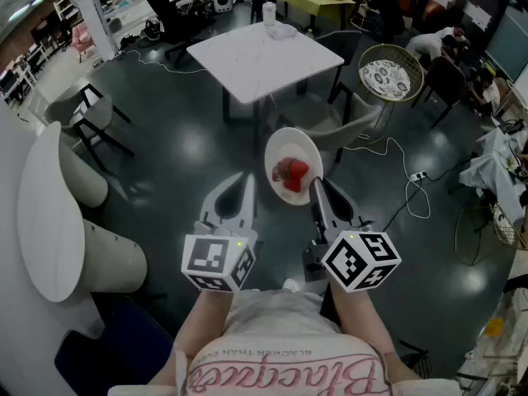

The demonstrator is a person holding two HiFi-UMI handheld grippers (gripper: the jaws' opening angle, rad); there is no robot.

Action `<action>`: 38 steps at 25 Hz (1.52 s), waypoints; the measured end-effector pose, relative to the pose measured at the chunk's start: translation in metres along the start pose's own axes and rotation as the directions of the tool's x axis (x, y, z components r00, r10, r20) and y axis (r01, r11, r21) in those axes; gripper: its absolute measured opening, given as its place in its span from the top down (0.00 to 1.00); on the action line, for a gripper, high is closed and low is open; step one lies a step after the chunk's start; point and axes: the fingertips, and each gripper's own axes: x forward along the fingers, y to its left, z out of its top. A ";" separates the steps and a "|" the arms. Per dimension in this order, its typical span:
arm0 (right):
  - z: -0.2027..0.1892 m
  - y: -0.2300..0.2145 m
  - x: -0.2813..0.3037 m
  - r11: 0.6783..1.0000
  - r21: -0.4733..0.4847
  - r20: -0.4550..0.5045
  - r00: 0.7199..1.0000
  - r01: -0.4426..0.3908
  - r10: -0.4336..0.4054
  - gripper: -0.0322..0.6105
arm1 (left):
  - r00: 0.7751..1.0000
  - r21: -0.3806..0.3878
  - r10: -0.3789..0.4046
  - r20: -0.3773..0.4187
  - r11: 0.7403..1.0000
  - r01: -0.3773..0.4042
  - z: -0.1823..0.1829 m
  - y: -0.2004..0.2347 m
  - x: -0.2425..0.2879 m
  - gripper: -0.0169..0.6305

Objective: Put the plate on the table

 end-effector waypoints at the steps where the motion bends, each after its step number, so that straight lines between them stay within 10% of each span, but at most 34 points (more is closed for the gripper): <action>1: 0.001 -0.002 -0.001 1.000 -0.010 -0.001 1.000 0.001 -0.001 0.94 | 1.000 0.003 -0.001 -0.001 1.000 0.001 0.000 -0.003 0.002 0.97; 21: 0.036 -0.079 -0.012 0.999 0.008 0.039 0.998 -0.044 0.044 0.94 | 0.999 0.030 0.027 -0.022 0.999 -0.026 -0.022 -0.064 0.056 0.97; 38: 0.057 -0.099 0.139 0.999 0.012 0.035 0.998 -0.045 0.044 0.94 | 1.000 0.032 0.002 -0.016 0.999 -0.001 -0.007 0.037 0.173 0.97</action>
